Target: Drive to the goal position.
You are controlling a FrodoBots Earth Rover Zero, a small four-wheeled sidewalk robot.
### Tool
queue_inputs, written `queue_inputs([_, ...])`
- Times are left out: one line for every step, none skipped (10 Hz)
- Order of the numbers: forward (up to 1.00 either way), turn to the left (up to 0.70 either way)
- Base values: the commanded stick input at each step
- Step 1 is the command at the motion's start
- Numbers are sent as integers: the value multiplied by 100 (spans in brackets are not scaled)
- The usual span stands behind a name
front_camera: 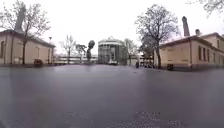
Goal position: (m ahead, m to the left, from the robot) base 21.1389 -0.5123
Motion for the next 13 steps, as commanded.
queue_inputs([85,0])
queue_inputs([85,0])
queue_inputs([85,0])
queue_inputs([85,0])
queue_inputs([85,0])
queue_inputs([85,0])
queue_inputs([93,0])
queue_inputs([100,0])
queue_inputs([100,0])
queue_inputs([100,0])
queue_inputs([100,0])
queue_inputs([100,0])
queue_inputs([100,0])
